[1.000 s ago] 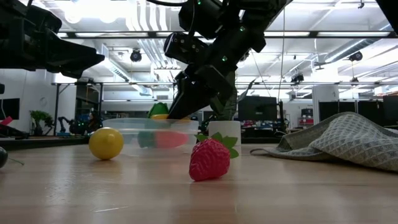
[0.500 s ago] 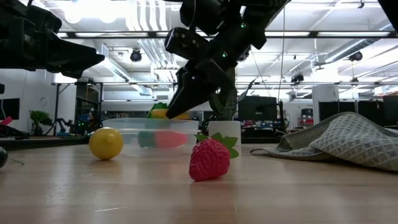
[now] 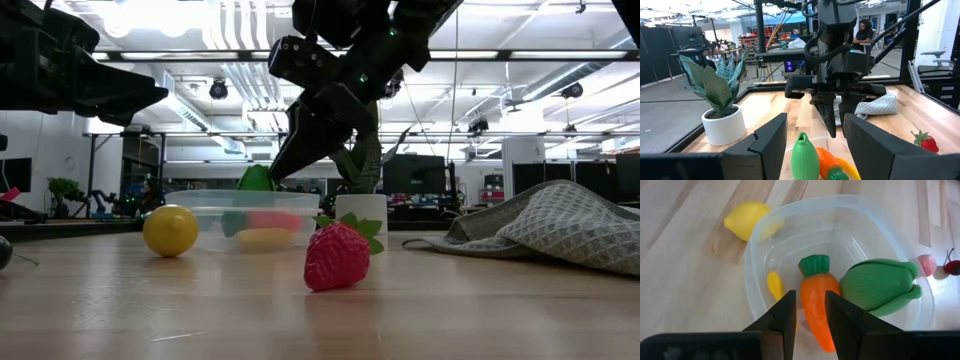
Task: Pick and placing Produce into tupperware
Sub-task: Put the red strawberry into the transparent bin
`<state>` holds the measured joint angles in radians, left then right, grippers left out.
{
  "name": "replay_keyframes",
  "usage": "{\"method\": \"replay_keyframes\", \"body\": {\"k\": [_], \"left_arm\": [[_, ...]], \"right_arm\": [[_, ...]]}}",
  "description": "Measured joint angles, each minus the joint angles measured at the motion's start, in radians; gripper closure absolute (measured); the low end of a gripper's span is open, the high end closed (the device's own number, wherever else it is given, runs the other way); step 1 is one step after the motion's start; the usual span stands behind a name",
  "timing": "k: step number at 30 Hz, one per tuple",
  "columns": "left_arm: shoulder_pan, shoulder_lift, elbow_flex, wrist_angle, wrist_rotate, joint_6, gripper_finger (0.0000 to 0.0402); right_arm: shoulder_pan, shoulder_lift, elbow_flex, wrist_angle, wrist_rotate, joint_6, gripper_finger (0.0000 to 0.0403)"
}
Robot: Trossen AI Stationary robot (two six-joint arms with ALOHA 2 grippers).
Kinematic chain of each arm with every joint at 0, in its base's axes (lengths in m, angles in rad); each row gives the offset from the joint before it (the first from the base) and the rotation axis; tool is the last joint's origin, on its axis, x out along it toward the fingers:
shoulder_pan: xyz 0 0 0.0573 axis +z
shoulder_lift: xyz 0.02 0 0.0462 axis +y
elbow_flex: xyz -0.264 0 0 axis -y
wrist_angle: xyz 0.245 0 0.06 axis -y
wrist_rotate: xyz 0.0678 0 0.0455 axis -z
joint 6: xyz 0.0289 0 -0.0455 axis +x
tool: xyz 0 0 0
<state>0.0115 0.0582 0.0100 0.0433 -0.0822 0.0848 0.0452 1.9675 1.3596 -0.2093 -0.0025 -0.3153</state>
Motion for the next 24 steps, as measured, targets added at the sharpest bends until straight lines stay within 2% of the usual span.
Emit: {"method": "replay_keyframes", "body": {"k": [10, 15, 17, 21, 24], "left_arm": [[0.000, 0.000, 0.000, 0.000, 0.000, 0.000, 0.0219], [0.000, 0.000, 0.000, 0.000, 0.000, 0.000, 0.0219], [0.000, 0.000, 0.000, 0.001, 0.000, 0.000, 0.0219], [0.000, -0.001, 0.000, 0.001, 0.000, 0.000, 0.0219], [0.000, -0.001, 0.000, 0.000, 0.000, 0.000, 0.0219]], "right_arm": [[0.000, -0.020, 0.100, -0.073, 0.003, 0.008, 0.0307], [0.000, -0.072, 0.107, -0.091, 0.006, 0.012, 0.0313], [-0.002, -0.104, 0.100, -0.090, 0.018, 0.023, 0.0328], [-0.002, -0.152, 0.076, -0.091, 0.052, 0.026, 0.0384], [0.000, -0.178, 0.060, -0.087, 0.056, 0.036, 0.0392]]}}
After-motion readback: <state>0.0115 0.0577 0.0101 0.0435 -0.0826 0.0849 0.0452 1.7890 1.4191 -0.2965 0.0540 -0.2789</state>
